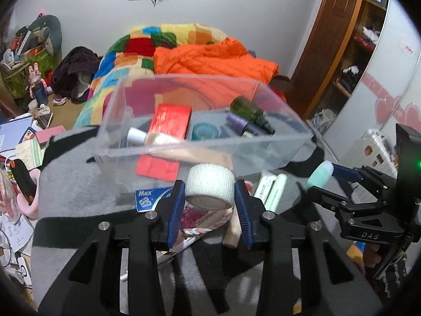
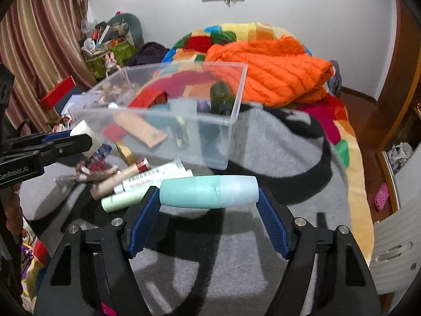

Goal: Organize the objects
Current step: 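Grasp the white tape roll with the left gripper while the right grasps the mint-green bottle, then lower the white tape roll and mint-green bottle into the box and release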

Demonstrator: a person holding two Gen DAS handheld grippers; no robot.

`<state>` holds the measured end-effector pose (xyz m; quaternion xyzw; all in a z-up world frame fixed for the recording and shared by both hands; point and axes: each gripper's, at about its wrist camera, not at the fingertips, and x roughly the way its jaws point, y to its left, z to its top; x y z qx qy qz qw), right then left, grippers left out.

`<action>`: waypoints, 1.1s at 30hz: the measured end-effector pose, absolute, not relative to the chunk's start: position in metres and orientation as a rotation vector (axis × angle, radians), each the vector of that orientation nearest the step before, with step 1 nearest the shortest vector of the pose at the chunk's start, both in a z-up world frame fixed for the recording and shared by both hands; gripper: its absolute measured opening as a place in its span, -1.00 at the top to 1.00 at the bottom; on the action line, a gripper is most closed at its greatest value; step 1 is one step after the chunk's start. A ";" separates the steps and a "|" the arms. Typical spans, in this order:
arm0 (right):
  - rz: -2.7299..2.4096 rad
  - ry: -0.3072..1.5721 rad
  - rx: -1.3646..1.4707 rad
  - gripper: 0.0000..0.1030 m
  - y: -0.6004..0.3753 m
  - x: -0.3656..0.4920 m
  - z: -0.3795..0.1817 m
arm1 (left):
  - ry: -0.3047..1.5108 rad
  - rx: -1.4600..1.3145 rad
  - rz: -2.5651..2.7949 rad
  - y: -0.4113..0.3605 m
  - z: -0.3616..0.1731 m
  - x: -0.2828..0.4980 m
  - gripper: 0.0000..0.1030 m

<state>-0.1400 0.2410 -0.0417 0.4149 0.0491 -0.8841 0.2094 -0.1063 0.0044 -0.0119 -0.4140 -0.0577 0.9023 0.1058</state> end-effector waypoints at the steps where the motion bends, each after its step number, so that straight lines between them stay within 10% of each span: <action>1: -2.466 0.134 1.139 -0.38 0.241 -0.139 -0.037 | -0.174 -1.205 2.665 0.004 -0.008 -0.105 0.27; 33: -2.425 0.078 1.111 -0.38 0.171 -0.222 -0.007 | -0.236 -1.222 2.784 -0.031 0.005 -0.171 0.26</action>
